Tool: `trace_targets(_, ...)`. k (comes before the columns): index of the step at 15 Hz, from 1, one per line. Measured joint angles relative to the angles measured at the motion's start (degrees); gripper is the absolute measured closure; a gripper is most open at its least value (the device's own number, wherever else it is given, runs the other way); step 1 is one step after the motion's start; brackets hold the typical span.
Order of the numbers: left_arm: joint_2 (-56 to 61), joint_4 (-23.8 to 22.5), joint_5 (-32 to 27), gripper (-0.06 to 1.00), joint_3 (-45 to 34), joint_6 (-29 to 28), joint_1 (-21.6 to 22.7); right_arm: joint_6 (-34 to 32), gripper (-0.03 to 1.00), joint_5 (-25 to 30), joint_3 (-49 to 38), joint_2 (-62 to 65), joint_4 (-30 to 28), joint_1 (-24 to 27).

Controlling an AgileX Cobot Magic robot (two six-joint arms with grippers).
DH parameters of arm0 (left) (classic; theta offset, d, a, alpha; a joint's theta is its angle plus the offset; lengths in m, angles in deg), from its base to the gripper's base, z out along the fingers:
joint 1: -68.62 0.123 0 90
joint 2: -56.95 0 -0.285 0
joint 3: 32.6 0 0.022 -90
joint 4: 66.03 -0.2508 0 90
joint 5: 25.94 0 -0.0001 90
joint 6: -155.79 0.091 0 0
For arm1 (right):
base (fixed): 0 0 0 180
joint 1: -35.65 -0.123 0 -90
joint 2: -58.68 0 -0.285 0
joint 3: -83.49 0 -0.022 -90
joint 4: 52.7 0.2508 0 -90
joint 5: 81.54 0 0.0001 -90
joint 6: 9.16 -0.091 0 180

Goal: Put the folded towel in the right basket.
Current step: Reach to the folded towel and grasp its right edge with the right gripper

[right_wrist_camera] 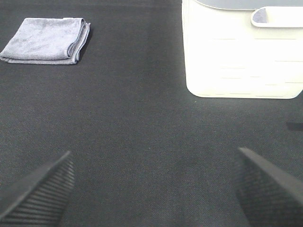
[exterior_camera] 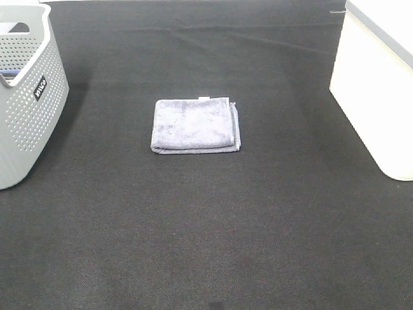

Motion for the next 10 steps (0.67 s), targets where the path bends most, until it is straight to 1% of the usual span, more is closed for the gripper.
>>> trace_targets(10,0.0,0.0,0.0,-0.02,0.0,0.0,0.0,0.0,0.12,0.0,0.0,0.0,0.0,0.0)
